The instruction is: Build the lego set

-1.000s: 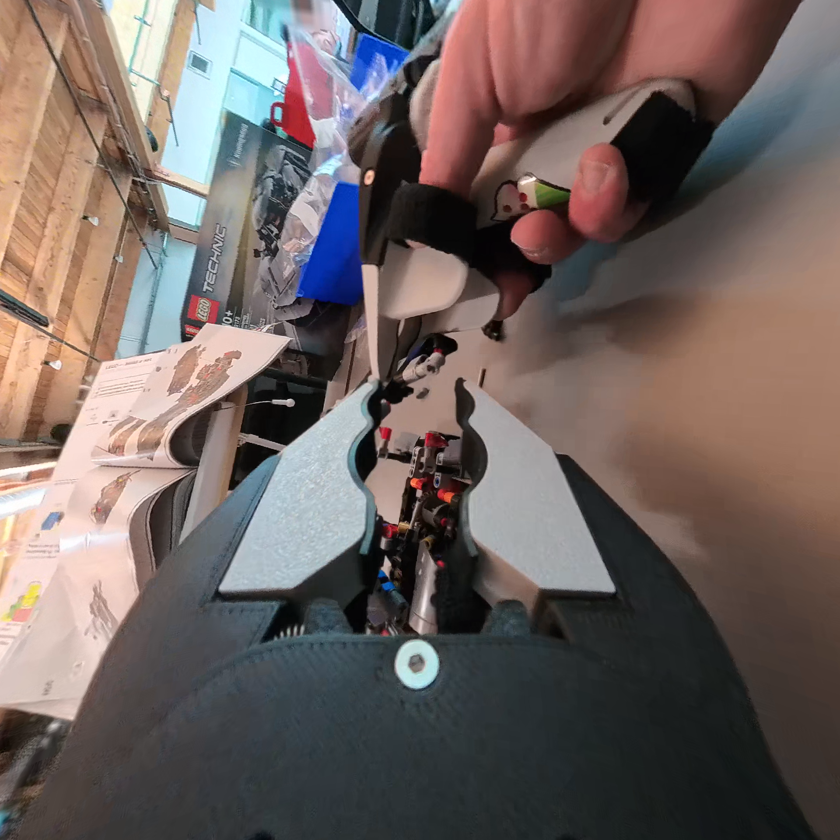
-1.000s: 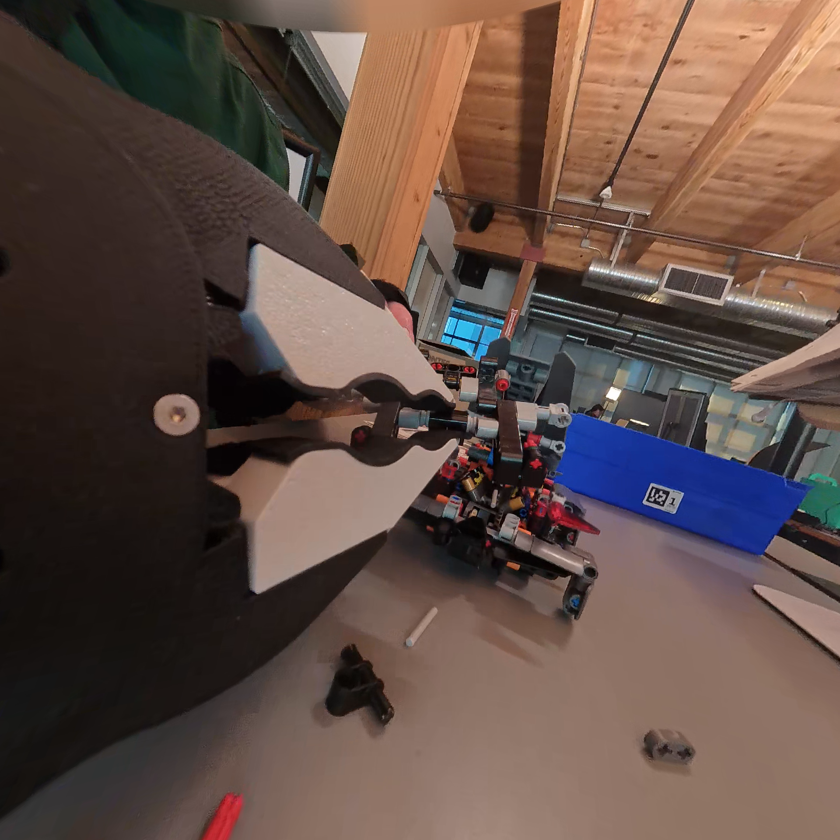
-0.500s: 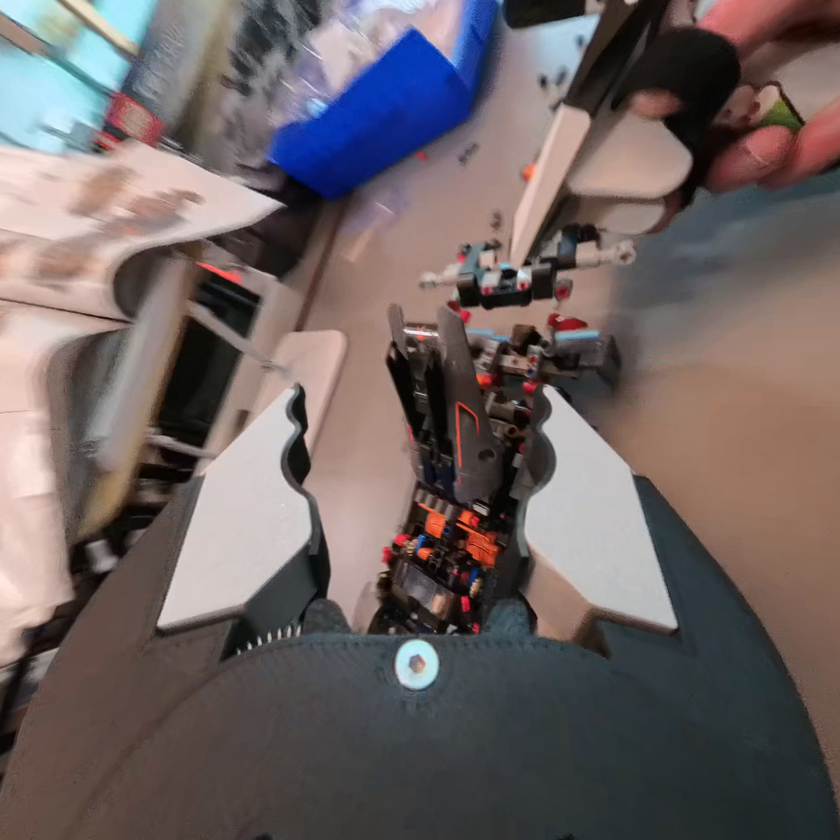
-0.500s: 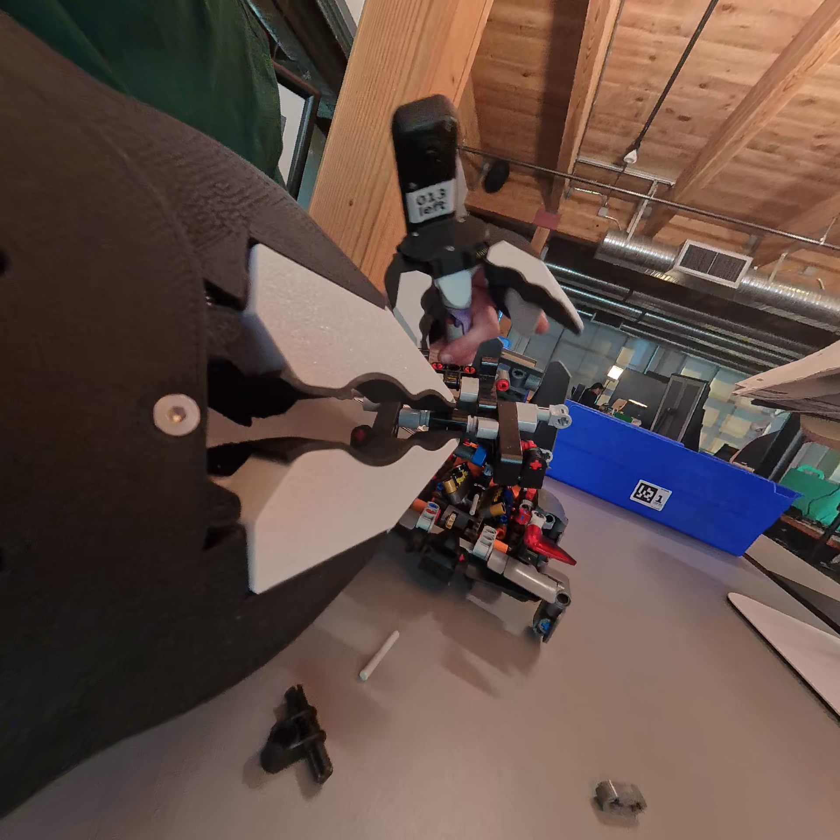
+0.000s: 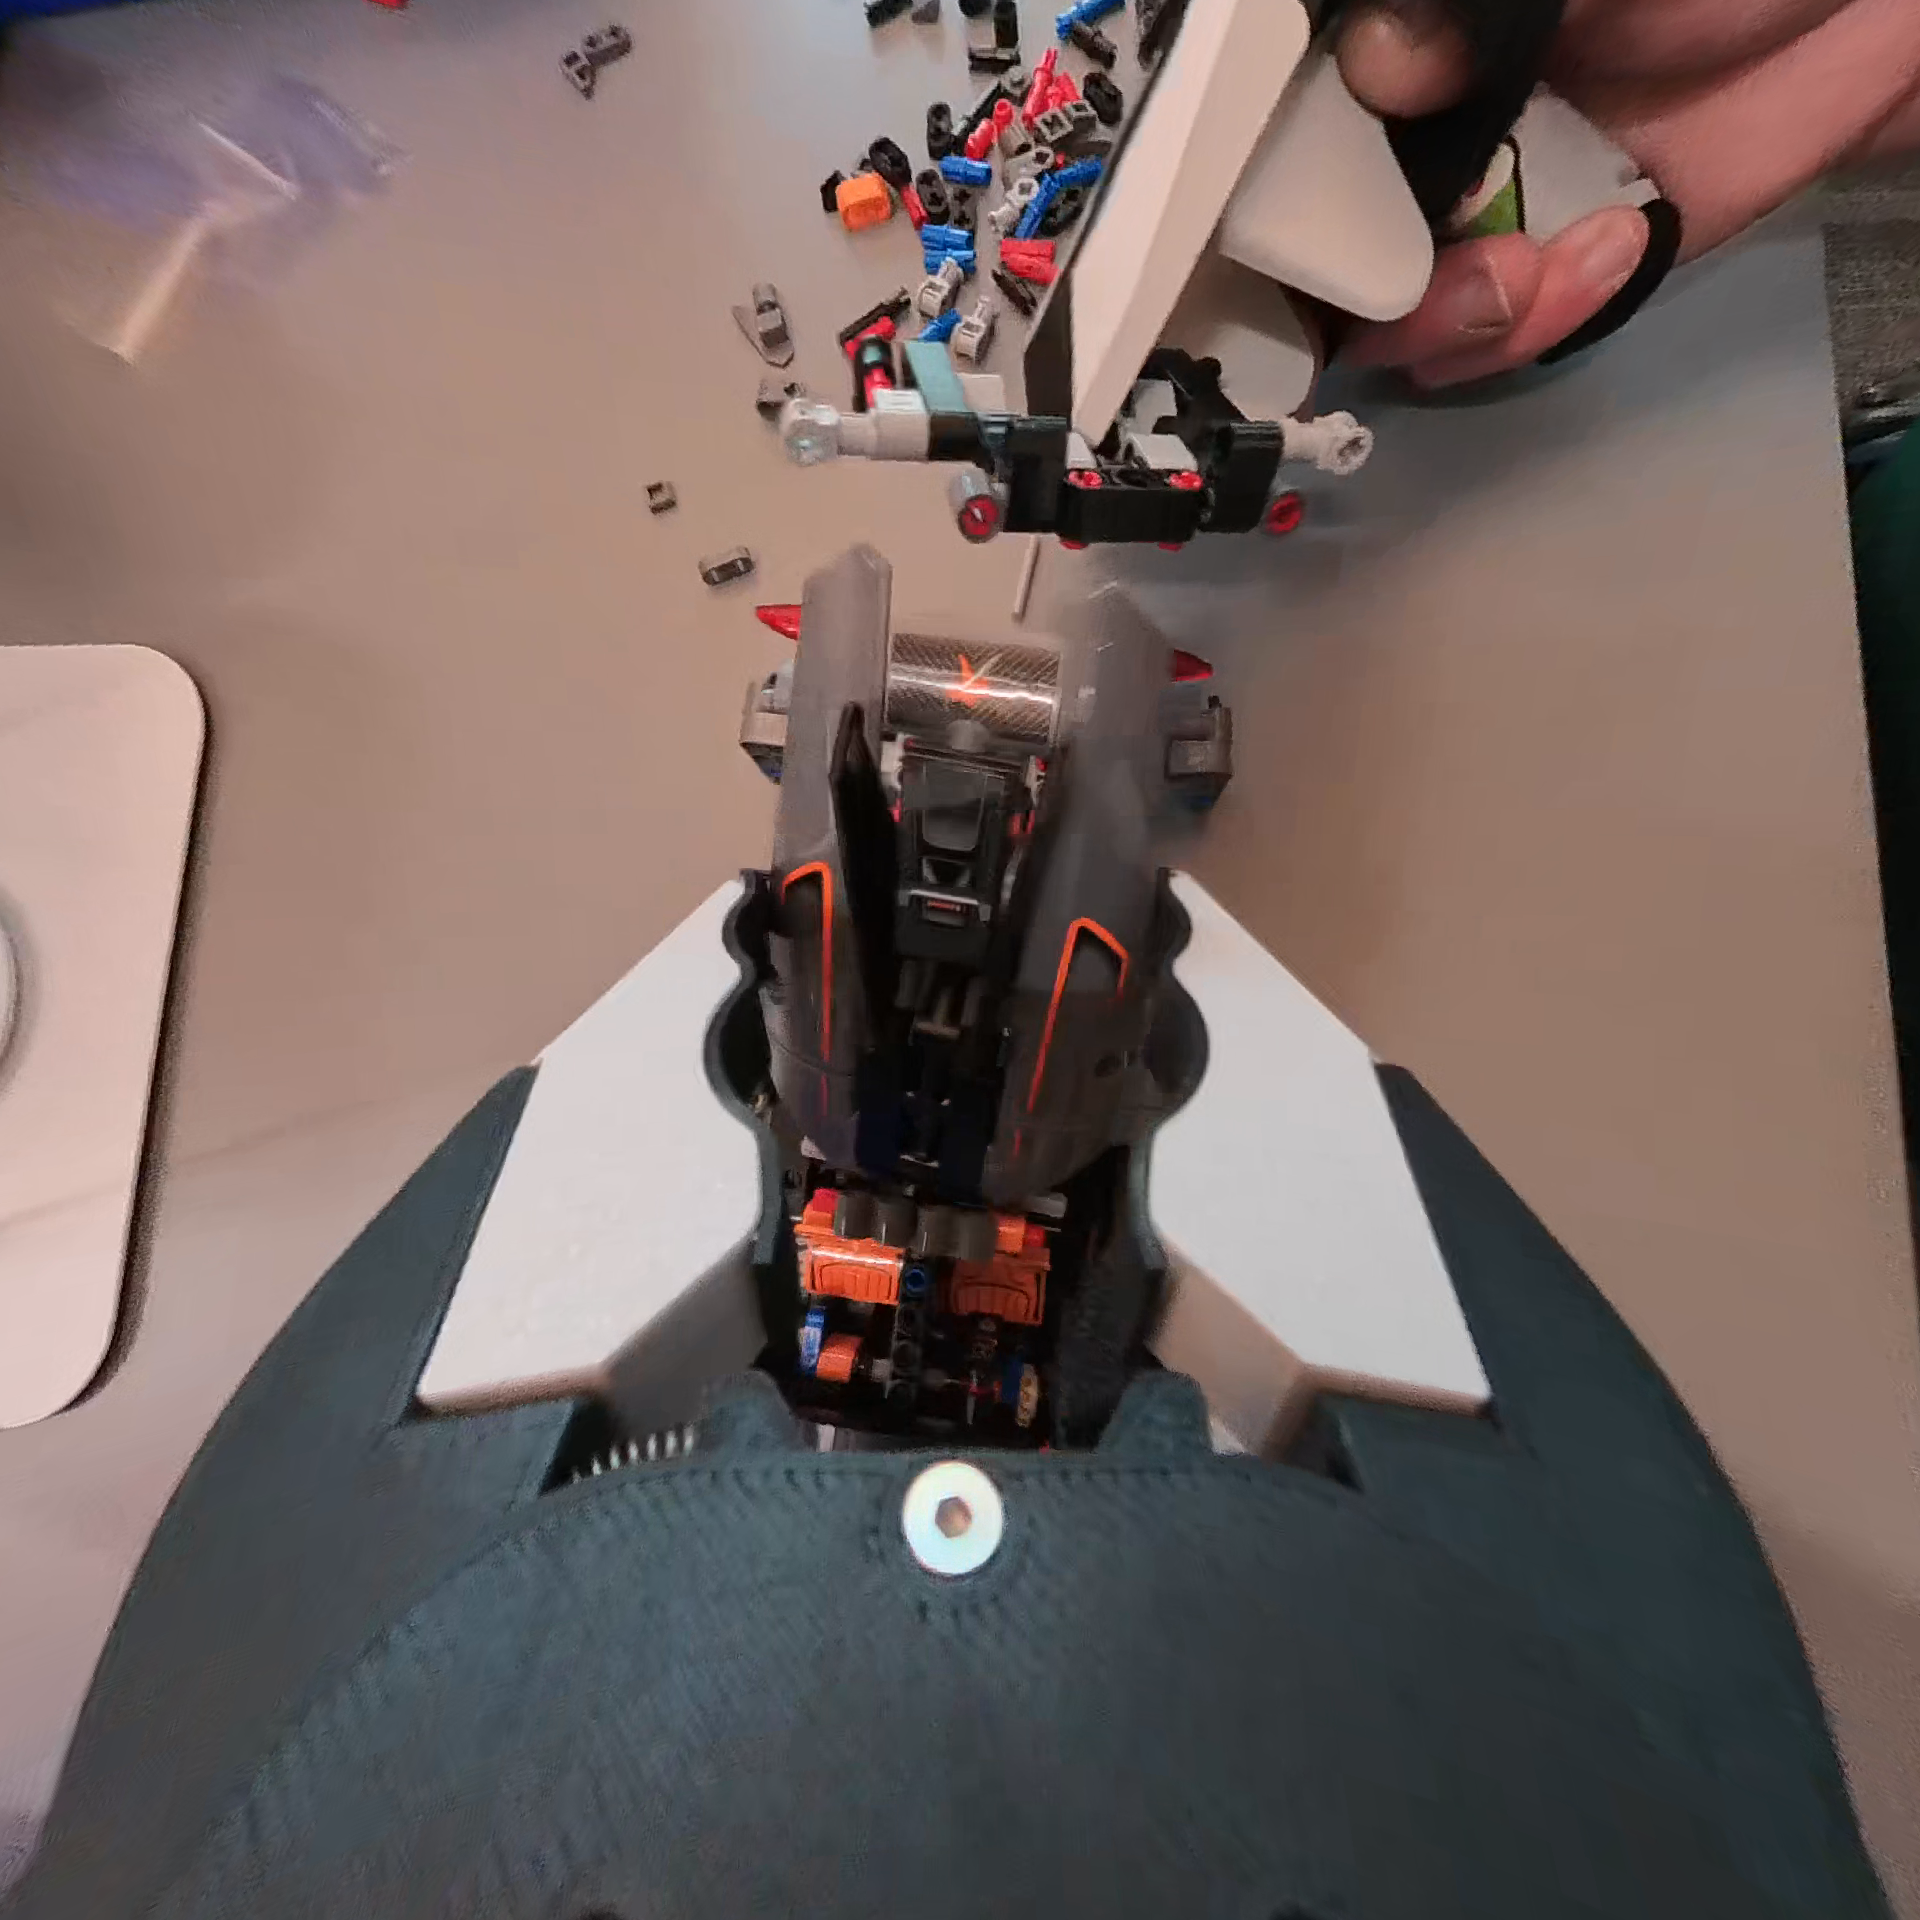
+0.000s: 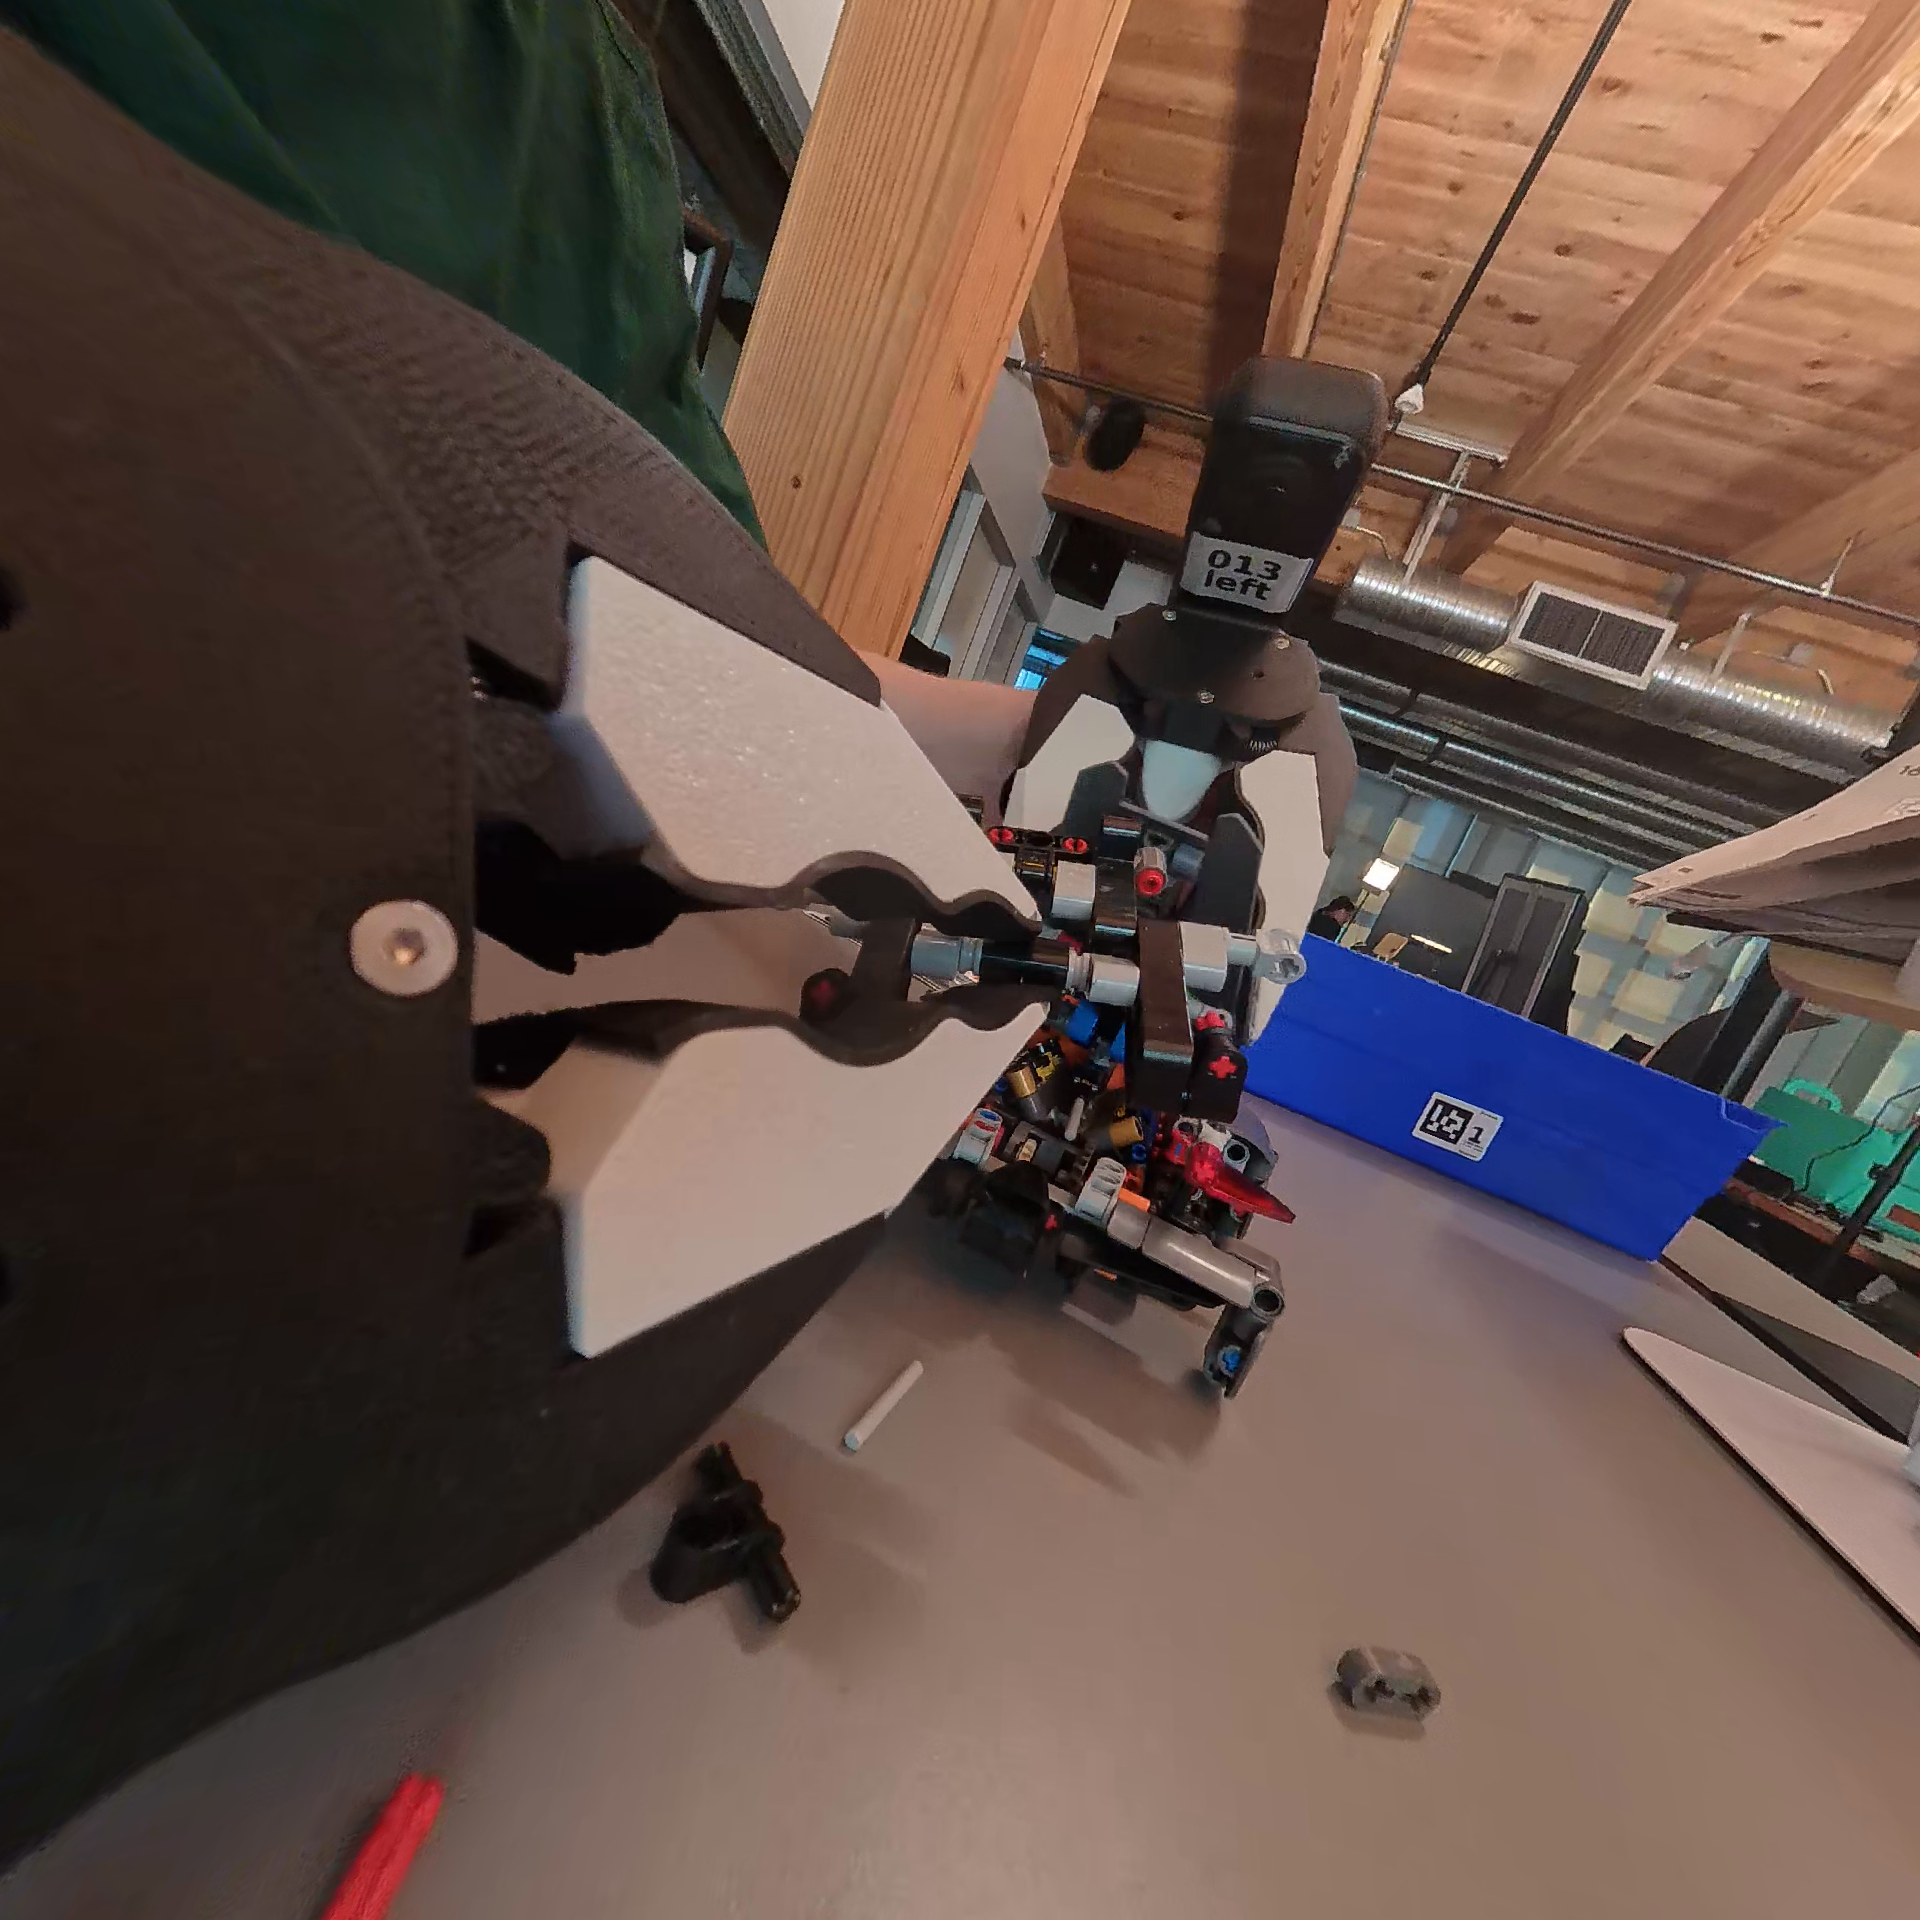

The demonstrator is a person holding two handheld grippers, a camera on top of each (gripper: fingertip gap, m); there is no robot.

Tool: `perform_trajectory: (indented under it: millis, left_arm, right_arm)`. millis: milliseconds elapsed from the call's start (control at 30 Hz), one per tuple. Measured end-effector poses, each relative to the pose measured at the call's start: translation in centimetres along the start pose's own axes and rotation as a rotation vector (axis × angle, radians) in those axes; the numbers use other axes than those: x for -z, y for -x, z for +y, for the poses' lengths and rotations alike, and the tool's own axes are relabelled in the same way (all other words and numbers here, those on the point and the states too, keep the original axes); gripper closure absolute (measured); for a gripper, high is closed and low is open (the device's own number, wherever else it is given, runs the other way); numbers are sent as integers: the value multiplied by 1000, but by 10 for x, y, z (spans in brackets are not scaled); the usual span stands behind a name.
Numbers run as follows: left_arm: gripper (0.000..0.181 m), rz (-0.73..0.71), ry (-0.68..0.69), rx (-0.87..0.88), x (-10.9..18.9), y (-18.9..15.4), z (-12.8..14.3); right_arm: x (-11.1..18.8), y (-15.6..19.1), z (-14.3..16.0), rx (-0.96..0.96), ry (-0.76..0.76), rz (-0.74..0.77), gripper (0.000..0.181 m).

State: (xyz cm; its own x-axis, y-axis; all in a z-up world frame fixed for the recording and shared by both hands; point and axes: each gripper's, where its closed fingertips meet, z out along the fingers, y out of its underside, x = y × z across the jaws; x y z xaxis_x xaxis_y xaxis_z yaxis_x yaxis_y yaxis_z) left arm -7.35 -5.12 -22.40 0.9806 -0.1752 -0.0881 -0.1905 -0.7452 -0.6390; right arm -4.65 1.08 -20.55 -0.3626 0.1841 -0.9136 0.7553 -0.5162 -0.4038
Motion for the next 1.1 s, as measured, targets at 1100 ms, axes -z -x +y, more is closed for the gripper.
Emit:
perform_trajectory:
  millis: [1100]
  left_arm:
    - [107, 316, -314, 139, 51, -57, 20]
  right_arm:
    - [-7, 16, 12, -7, 25, -76, 176]
